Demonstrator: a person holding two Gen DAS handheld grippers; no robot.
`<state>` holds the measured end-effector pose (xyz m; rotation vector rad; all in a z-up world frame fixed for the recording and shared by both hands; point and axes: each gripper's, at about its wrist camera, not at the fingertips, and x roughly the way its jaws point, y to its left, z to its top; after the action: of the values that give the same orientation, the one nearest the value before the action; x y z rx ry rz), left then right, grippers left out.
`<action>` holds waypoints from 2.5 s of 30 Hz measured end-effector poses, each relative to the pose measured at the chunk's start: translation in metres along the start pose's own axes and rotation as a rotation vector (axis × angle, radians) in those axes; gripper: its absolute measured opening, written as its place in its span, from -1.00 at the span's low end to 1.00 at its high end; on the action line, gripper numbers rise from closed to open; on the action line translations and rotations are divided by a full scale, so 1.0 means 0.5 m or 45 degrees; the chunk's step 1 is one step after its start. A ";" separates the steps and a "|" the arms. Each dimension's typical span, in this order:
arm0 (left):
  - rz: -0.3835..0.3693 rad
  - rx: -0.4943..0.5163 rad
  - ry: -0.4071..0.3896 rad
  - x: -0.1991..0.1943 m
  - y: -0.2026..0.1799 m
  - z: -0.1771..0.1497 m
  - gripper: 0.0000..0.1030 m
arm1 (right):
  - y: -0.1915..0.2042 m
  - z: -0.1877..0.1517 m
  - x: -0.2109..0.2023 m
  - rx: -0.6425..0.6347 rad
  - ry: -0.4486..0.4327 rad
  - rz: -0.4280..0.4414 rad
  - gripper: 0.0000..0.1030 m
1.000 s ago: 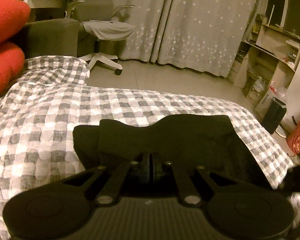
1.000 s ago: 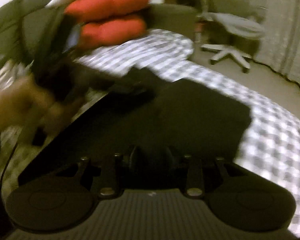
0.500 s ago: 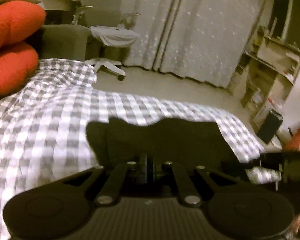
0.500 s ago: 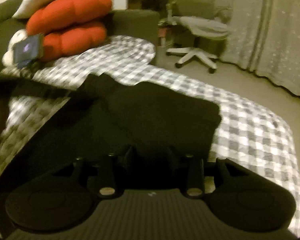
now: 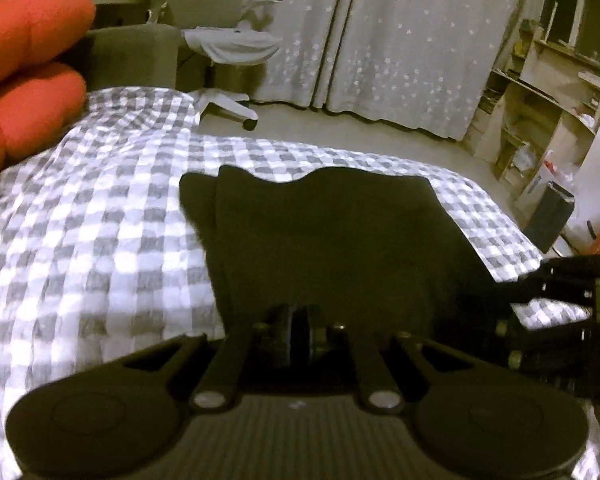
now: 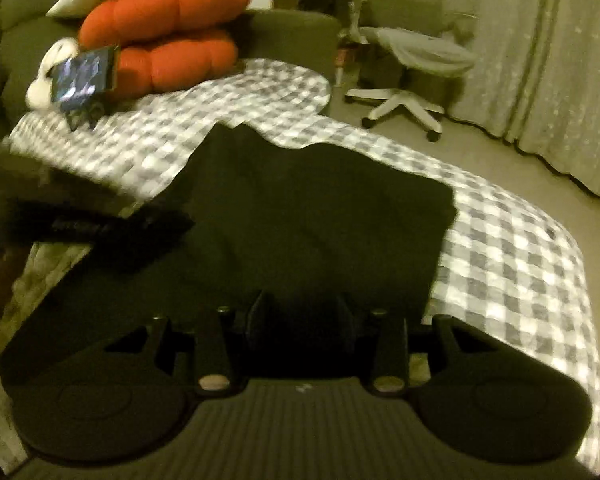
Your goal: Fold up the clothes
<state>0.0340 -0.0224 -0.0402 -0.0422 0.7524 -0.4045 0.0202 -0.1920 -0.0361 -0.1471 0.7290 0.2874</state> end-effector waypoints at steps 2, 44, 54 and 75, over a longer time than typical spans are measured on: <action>0.009 -0.003 -0.001 -0.008 -0.002 -0.008 -0.85 | -0.020 0.000 -0.005 0.079 -0.004 -0.020 -0.21; -0.077 -0.102 0.113 -0.028 0.002 -0.015 -0.71 | -0.044 -0.035 -0.029 0.212 0.085 -0.049 -0.13; -0.109 -0.071 0.027 -0.063 -0.020 -0.020 -0.54 | -0.009 -0.064 -0.102 0.280 0.039 -0.030 -0.13; -0.055 -0.011 -0.039 -0.077 -0.044 -0.027 -0.54 | 0.013 -0.065 -0.117 0.343 -0.103 -0.129 -0.63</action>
<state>-0.0080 -0.0269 -0.0208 -0.0725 0.7242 -0.4410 -0.0438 -0.2054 -0.0207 0.0824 0.6708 0.0963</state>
